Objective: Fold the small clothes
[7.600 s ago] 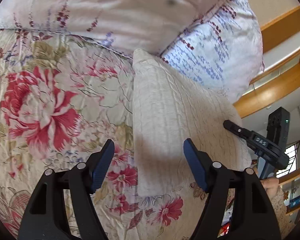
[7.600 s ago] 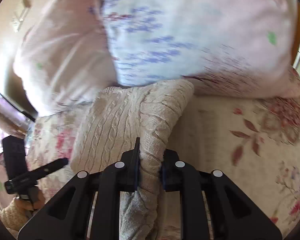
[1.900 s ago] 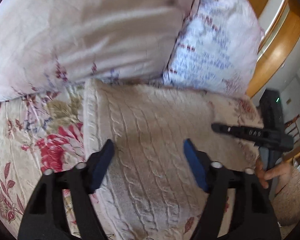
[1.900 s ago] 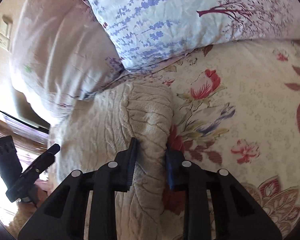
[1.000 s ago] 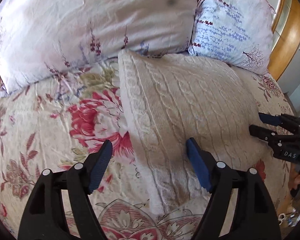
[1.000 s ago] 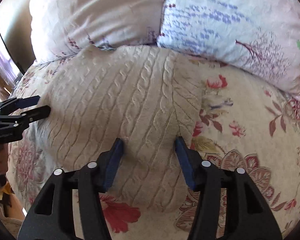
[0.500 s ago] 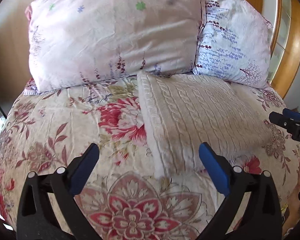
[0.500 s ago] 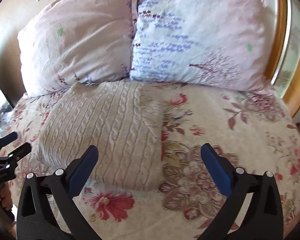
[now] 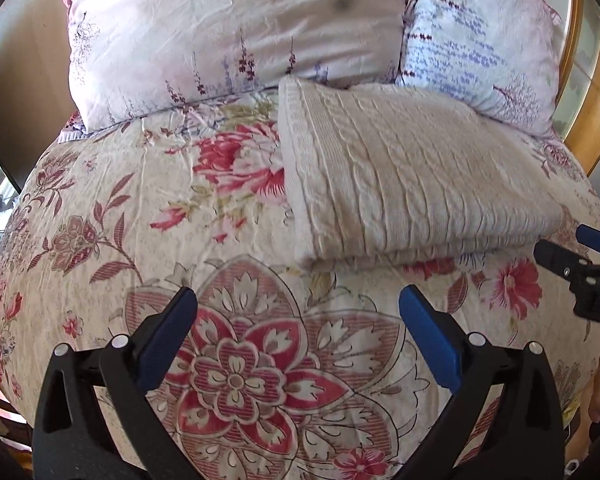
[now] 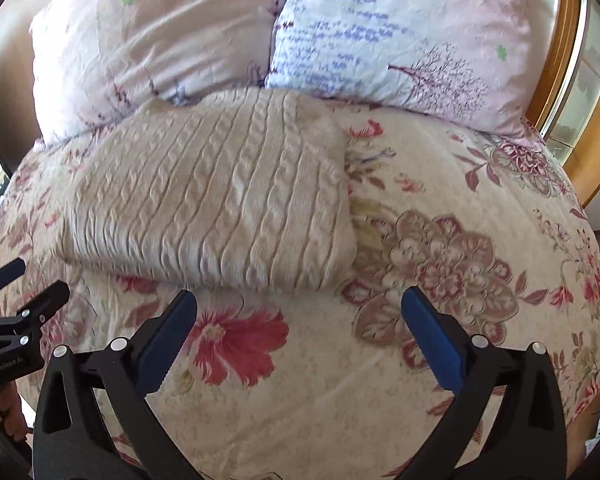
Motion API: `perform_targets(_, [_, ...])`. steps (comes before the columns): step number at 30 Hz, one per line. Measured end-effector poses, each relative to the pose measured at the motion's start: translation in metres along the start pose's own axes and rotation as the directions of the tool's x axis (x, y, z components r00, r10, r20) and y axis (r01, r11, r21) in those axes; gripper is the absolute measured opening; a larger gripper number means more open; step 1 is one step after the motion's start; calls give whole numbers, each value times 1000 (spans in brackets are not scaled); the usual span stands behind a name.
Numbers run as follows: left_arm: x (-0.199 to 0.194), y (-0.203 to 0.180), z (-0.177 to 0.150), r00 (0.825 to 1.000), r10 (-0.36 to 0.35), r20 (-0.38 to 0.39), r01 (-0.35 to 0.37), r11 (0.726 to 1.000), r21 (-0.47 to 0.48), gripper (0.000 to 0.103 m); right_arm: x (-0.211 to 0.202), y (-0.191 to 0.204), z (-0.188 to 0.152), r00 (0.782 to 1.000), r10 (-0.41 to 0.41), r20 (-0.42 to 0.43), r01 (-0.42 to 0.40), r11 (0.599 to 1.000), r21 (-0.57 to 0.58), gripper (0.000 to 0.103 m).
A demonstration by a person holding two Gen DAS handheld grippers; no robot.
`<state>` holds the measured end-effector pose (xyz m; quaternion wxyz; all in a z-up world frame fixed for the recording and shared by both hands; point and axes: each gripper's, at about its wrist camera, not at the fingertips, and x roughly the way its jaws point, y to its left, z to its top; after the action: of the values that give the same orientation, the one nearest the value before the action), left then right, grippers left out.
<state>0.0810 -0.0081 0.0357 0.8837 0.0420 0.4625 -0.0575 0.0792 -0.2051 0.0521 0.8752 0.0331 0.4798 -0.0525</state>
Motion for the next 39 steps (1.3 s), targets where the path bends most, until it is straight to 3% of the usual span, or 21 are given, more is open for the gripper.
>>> perform_targets(13, [22, -2, -11, 996, -3, -88, 1, 1000, -23, 101, 21, 7, -28, 997, -6, -77, 6, 1000, 3, 102])
perform_targets(39, [24, -4, -9, 999, -5, -49, 5, 1000, -8, 101, 22, 7, -28, 999, -16, -45, 17, 1000, 22, 102])
